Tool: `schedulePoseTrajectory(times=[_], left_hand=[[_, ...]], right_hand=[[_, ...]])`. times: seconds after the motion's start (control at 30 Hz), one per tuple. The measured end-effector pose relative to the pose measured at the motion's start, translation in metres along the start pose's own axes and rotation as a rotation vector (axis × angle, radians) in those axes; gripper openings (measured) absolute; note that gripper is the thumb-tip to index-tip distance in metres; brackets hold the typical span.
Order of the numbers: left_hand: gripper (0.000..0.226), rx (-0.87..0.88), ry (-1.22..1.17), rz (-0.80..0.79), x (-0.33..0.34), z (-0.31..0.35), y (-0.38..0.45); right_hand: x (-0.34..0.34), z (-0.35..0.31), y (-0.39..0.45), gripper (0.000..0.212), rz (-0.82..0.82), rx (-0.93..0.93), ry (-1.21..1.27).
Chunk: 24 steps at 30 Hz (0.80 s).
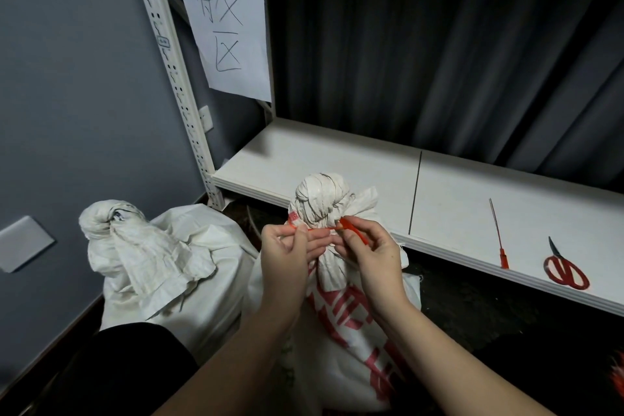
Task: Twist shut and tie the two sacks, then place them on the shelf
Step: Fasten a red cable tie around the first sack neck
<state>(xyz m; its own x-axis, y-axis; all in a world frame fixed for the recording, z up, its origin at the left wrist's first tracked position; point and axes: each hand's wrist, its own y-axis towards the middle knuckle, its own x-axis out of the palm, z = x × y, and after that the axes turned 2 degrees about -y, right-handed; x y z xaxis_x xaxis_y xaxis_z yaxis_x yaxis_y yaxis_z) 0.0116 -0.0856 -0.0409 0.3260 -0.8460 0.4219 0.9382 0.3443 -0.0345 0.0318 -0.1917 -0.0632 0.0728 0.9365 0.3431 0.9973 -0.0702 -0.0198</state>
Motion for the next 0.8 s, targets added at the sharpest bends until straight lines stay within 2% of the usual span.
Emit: schedulePoseTrajectory(times=[0.23,0.4,0.5,0.67,0.8], left_hand=[[0.024,-0.008,0.031,-0.028,-0.003,-0.005,0.001],[0.009,0.003,0.051,-0.032,-0.002,-0.003,-0.003],[0.009,-0.021,0.04,-0.022,-0.003,0.001,-0.007],[0.009,-0.096,0.007,0.018,-0.006,0.007,-0.004],[0.01,-0.126,-0.027,0.02,-0.011,0.006,-0.002]], right_hand=[[0.0,-0.003,-0.004,0.017,0.018,-0.052,-0.087],[0.002,-0.005,-0.006,0.016,0.055,-0.114,-0.16],[0.003,-0.002,-0.008,0.017,0.057,-0.133,-0.201],[0.002,-0.007,-0.003,0.032,0.041,0.048,0.0],[-0.001,-0.009,-0.002,0.026,-0.025,0.191,0.183]])
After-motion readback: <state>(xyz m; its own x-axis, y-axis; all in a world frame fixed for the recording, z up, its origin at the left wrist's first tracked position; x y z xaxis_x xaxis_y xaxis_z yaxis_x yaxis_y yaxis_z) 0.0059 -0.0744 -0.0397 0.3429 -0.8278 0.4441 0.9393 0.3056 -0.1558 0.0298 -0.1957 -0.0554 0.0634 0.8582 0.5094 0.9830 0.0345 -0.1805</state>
